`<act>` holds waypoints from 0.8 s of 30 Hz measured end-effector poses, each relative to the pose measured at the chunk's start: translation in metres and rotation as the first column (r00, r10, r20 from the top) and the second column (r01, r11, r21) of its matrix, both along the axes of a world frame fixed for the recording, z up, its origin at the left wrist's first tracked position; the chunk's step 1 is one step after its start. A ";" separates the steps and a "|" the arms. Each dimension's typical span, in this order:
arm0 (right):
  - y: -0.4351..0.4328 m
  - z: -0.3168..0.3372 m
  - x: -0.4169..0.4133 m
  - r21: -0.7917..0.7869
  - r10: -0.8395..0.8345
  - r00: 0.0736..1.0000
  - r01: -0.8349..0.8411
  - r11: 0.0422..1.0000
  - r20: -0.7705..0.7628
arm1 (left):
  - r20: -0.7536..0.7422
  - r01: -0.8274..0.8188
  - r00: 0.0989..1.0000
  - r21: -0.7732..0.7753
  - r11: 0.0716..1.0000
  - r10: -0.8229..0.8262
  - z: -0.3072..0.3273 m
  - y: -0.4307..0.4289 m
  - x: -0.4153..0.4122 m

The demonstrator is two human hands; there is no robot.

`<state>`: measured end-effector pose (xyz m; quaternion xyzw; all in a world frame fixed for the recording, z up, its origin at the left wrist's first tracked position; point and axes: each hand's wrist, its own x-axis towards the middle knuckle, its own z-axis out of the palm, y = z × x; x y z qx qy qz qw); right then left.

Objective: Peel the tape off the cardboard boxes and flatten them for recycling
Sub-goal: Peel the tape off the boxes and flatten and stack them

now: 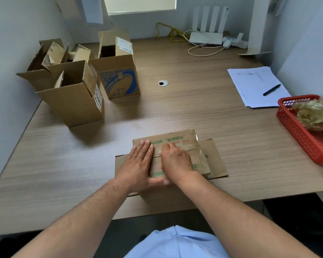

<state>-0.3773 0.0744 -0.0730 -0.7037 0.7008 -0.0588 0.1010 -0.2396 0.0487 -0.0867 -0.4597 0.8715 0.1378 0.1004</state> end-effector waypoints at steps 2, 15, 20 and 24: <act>-0.003 -0.001 -0.007 0.007 -0.094 0.989 0.094 0.996 0.118 | 0.014 -0.002 1.000 0.001 1.000 0.002 -0.001 0.000 0.001; -0.004 -0.001 -0.026 0.025 -0.119 0.987 0.117 0.993 0.106 | 0.013 -0.032 0.999 0.007 0.999 0.032 -0.004 0.000 0.000; -0.007 0.000 -0.018 0.062 -0.105 0.994 0.103 0.993 0.034 | 0.017 -0.024 1.000 -0.009 1.000 0.024 -0.004 0.000 -0.001; -0.007 0.001 -0.022 0.027 -0.085 0.994 0.083 0.996 0.069 | 0.037 -0.018 0.999 -0.013 1.000 0.018 -0.004 0.000 0.000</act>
